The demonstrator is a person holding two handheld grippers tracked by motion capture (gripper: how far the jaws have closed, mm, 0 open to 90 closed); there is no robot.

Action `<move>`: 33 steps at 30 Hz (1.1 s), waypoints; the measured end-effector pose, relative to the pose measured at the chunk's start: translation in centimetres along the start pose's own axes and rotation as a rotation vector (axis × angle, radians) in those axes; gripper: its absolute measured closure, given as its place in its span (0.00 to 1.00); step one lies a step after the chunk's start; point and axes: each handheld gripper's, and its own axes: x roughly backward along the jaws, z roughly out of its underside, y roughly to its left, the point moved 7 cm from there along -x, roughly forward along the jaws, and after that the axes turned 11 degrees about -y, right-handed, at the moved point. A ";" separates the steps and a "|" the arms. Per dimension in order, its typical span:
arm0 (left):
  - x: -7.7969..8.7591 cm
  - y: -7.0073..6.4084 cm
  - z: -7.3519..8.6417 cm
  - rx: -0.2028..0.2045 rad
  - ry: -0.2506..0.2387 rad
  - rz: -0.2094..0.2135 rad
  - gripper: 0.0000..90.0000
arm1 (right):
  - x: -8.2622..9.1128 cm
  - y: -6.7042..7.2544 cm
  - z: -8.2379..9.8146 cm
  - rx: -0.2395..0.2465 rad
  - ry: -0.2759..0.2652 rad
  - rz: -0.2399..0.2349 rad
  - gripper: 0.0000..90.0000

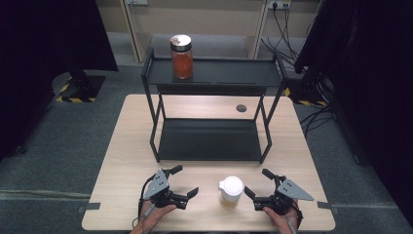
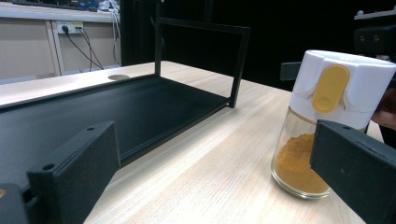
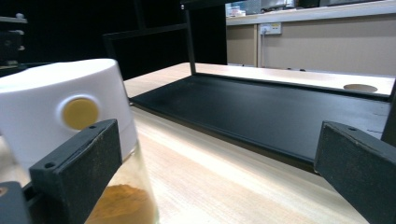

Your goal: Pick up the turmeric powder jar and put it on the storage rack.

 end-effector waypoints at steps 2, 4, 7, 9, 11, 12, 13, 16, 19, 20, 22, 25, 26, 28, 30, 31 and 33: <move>0.0 0.0 0.0 0.001 -0.002 -0.001 0.01 | 0.2 0.2 0.0 0.002 0.000 -0.007 0.01; 0.0 0.0 0.0 0.002 -0.002 -0.002 0.01 | 0.3 0.3 0.0 0.004 0.000 -0.009 0.01; 0.0 0.0 0.0 0.002 -0.001 -0.002 0.01 | 0.7 0.6 -0.1 0.001 -0.002 -0.020 0.02; 0.0 0.0 0.1 0.004 -0.001 -0.003 0.01 | 0.8 0.7 -0.1 0.002 -0.002 -0.024 0.02; 0.0 0.0 0.1 0.002 -0.003 -0.005 0.01 | 0.9 1.0 -0.1 0.014 0.004 -0.042 0.02; 0.0 0.0 0.1 0.001 -0.003 -0.004 0.01 | 0.9 1.1 -0.2 0.014 0.005 -0.050 0.02; 0.0 0.0 0.1 0.000 -0.004 -0.004 0.01 | 1.0 1.2 -0.2 0.017 0.005 -0.055 0.02; 0.1 0.0 0.1 0.000 -0.003 -0.004 0.01 | 1.0 1.6 -0.2 0.016 0.005 -0.074 0.02; 0.1 0.0 0.1 0.000 -0.004 -0.006 0.01 | 1.0 1.8 -0.2 0.018 0.006 -0.085 0.02; 0.1 0.0 0.1 0.000 -0.004 -0.006 0.01 | 0.9 1.9 -0.2 0.021 0.008 -0.090 0.02; 0.1 0.0 0.1 0.000 -0.005 -0.007 0.01 | 0.9 2.0 -0.2 0.024 0.009 -0.095 0.02; 0.1 0.0 0.1 0.000 -0.002 -0.009 0.01 | 0.5 2.4 -0.2 0.034 0.016 -0.114 0.02; 0.1 0.0 0.2 0.000 -0.001 -0.010 0.01 | 0.4 2.5 -0.2 0.034 0.018 -0.118 0.02; 0.1 0.0 0.2 0.001 -0.001 -0.010 0.01 | 0.3 2.6 -0.2 0.034 0.020 -0.122 0.02; 0.1 0.0 0.2 -0.001 0.000 -0.009 0.01 | 0.1 2.7 -0.1 0.036 0.022 -0.127 0.02; 0.1 0.0 0.2 -0.001 -0.001 -0.008 0.01 | -0.1 2.8 -0.1 0.037 0.025 -0.133 0.02; 0.1 0.0 0.2 -0.001 0.000 -0.009 0.01 | -0.3 2.9 -0.1 0.039 0.025 -0.139 0.02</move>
